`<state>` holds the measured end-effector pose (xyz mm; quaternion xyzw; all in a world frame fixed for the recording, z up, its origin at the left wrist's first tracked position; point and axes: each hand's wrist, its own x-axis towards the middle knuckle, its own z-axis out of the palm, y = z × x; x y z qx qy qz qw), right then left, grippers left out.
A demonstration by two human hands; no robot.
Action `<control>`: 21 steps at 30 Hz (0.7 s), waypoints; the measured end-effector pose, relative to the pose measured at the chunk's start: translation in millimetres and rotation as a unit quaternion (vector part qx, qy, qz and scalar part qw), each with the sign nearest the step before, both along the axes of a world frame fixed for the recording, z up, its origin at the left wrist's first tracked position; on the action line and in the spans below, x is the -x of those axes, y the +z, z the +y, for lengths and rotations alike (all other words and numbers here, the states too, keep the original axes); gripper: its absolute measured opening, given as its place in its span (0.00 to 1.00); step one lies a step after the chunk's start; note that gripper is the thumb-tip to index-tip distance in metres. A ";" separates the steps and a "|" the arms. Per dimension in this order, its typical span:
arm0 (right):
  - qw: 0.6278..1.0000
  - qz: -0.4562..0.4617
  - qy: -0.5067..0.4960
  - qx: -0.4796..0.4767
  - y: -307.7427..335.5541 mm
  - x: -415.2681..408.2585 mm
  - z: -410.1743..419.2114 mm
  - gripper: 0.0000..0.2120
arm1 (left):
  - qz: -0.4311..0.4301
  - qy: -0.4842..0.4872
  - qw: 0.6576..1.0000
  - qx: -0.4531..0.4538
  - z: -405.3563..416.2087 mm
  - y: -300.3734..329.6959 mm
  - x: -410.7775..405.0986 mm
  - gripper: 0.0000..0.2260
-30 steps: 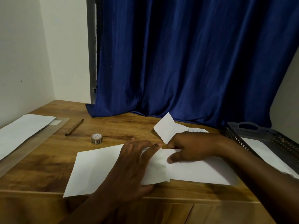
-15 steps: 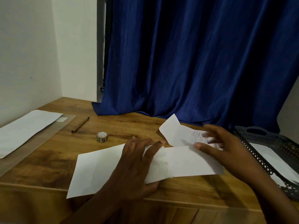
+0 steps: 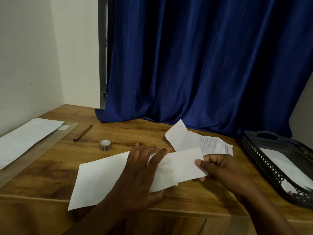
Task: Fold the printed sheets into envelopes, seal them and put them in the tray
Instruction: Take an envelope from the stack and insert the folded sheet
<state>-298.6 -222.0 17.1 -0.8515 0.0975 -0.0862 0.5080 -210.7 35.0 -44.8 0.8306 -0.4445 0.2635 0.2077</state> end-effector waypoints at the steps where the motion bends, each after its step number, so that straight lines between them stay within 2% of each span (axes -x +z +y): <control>1: 1.000 -0.001 0.005 0.005 -0.4 -3.5 4.6 0.12 | 0.002 0.002 1.000 0.001 0.0 -0.1 -0.2 0.48; 7: 1.000 0.006 0.028 0.006 -8.5 -13.5 31.3 0.10 | 0.008 0.003 1.000 0.003 0.3 0.5 0.8 0.46; 11: 0.999 -0.001 0.039 -0.027 -16.1 -16.8 48.9 0.15 | 0.013 0.005 1.000 0.003 -0.4 4.6 3.0 0.47; 15: 0.996 -0.013 0.050 -0.067 -26.2 -19.7 60.0 0.16 | 0.003 -0.003 1.000 0.027 -1.3 8.3 5.7 0.48; 18: 0.995 -0.018 0.041 -0.092 -32.8 -19.1 57.2 0.15 | 0.009 0.016 1.000 0.025 3.1 13.6 3.4 0.52; 21: 0.992 -0.026 0.044 -0.119 -37.3 -16.5 50.7 0.12 | 0.040 0.082 0.996 -0.016 16.9 25.6 -7.2 0.60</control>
